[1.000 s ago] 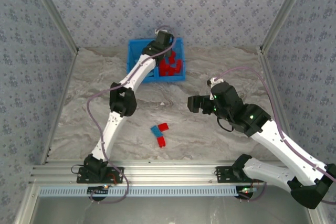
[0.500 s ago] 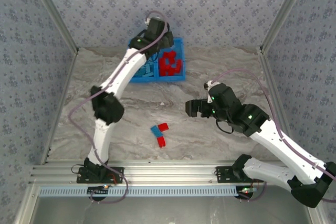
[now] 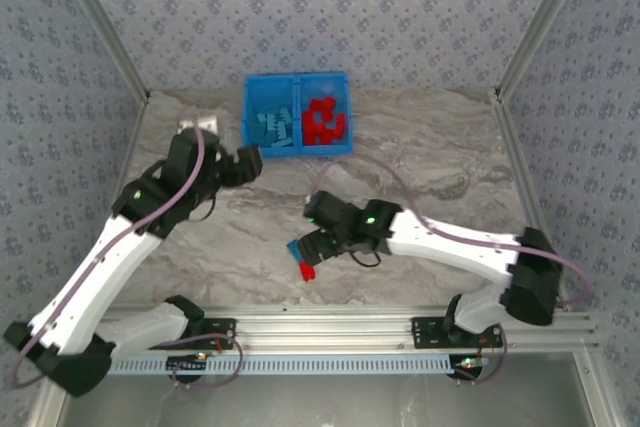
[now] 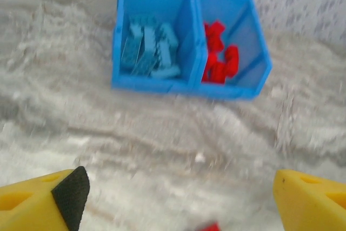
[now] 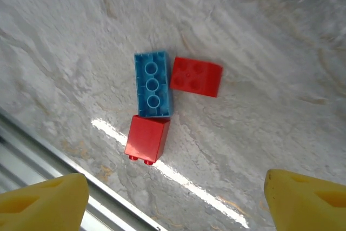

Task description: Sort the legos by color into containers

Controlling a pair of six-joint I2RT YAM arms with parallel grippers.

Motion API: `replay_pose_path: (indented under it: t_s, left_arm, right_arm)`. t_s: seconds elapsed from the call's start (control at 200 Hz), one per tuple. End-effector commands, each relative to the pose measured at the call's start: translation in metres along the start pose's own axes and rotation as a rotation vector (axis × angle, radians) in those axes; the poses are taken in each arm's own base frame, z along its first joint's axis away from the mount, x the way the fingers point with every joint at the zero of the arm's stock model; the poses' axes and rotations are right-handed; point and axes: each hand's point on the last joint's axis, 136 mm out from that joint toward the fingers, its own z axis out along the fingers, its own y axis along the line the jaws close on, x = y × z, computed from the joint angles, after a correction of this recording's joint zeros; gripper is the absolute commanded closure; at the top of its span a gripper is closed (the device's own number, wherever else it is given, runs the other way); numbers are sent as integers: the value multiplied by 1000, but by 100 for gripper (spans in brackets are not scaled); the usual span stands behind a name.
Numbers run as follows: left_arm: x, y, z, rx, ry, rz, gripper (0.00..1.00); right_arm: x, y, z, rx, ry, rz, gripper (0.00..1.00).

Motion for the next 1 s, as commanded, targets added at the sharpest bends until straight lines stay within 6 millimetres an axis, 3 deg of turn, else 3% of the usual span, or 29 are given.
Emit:
replay_pose_path:
  t_s: [0.0,0.13,0.195,0.315,0.435,0.71,0.864,0.994]
  left_arm:
    - [59,15,-16,50,177,117,6]
    - [98,36,-27,67,224,167,1]
    - [102,50,-29,31,170,123,1]
    - [107,49,-28,96,94,140,1]
    - [114,65,-20,34,71,143,1]
    - [116,66,-17,23,84,157,1]
    - [117,67,-17,23,82,152,1]
    - [117,68,-18,20,76,150,1]
  right_arm:
    - [-8,10,24,64,27,6,9]
    - [-10,17,54,133,65,-3,5]
    - [-11,20,67,138,86,6,6]
    - [-7,23,89,153,129,8,6]
    - [-1,25,106,149,161,56,7]
    - [7,37,124,122,193,90,43]
    - [7,35,130,140,191,86,45]
    - [0,28,134,176,172,66,55]
